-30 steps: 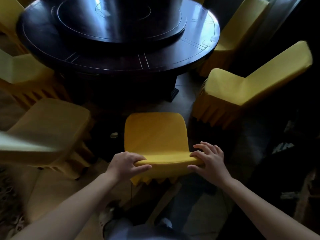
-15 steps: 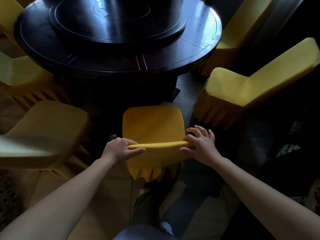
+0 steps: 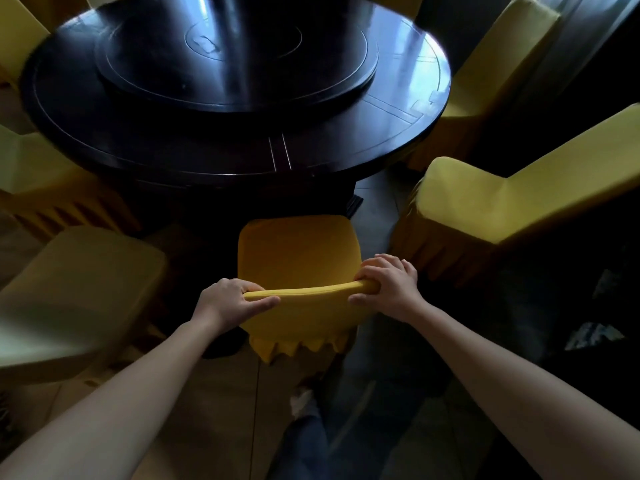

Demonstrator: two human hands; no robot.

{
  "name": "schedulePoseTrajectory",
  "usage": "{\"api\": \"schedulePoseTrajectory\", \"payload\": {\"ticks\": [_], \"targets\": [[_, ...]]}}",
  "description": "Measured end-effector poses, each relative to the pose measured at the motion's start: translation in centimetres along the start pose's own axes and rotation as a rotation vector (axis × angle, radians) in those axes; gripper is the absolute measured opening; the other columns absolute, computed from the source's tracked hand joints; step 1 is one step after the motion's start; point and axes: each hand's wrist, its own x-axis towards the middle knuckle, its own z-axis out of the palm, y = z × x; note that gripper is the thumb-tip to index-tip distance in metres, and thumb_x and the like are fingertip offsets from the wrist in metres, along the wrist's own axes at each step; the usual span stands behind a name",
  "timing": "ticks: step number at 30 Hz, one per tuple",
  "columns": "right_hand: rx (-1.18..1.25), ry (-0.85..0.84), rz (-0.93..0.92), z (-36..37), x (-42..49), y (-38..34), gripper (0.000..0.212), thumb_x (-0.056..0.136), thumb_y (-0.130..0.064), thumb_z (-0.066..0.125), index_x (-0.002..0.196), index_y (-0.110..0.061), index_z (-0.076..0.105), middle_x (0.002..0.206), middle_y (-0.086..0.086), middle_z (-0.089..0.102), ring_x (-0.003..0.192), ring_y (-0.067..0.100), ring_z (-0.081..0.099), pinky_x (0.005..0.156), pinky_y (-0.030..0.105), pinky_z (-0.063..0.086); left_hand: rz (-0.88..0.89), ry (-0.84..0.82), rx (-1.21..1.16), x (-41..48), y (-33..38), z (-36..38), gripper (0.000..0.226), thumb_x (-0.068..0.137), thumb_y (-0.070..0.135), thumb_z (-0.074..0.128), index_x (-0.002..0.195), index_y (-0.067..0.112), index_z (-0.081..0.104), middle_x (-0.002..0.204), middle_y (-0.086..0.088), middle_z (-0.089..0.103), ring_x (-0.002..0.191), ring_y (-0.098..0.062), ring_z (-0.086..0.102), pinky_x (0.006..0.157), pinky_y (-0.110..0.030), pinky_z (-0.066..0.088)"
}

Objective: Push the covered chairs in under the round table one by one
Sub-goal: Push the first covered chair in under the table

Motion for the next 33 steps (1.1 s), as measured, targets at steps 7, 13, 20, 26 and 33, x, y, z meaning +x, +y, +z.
{"api": "schedulePoseTrajectory", "payload": {"ticks": [7,13,20,26,33], "targets": [[-0.011,-0.066,0.006,-1.5,6.2,1.0,0.048,0.07,-0.072,0.059,0.104,-0.038,0.062,0.129,-0.014,0.051,0.136,0.016,0.026,0.113,0.053,0.01,-0.046,0.019,-0.027,4.9,0.1,-1.1,0.104,0.045,0.099,0.021,0.099,0.027,0.072,0.083,0.007,0.07,0.067,-0.004,0.063,0.056,-0.024,0.055],[-0.033,-0.118,0.029,-2.7,10.1,1.2,0.044,0.072,-0.07,0.059,0.104,-0.04,0.06,0.128,-0.013,0.051,0.134,0.018,0.027,0.113,0.052,0.009,-0.057,-0.029,-0.001,8.8,-0.5,-2.0,0.089,0.055,0.09,0.033,0.102,0.025,0.071,0.086,0.009,0.068,0.069,-0.004,0.062,0.052,-0.019,0.048],[-0.018,-0.216,0.06,-4.1,14.0,0.5,0.036,0.076,-0.063,0.061,0.105,-0.041,0.059,0.121,-0.012,0.054,0.131,0.019,0.031,0.11,0.051,0.011,-0.061,-0.032,-0.019,12.3,-1.5,-3.1,0.089,0.056,0.093,0.031,0.102,0.028,0.071,0.083,0.011,0.066,0.068,-0.002,0.059,0.05,-0.016,0.043],[-0.024,-0.238,0.078,-4.7,17.2,0.5,0.03,0.077,-0.063,0.061,0.101,-0.045,0.055,0.112,-0.015,0.054,0.125,0.018,0.034,0.109,0.049,0.014,-0.095,-0.031,-0.03,15.3,-2.2,-3.9,0.081,0.061,0.089,0.04,0.103,0.027,0.071,0.09,0.01,0.067,0.077,-0.005,0.06,0.054,-0.018,0.044],[-0.042,-0.253,0.103,-5.2,19.7,0.2,0.035,0.076,-0.065,0.06,0.104,-0.044,0.057,0.102,-0.015,0.053,0.118,0.017,0.036,0.107,0.046,0.018,-0.101,-0.029,-0.035,17.6,-2.7,-4.5,0.077,0.062,0.085,0.041,0.102,0.027,0.071,0.092,0.008,0.07,0.077,-0.006,0.061,0.058,-0.02,0.048]]}}
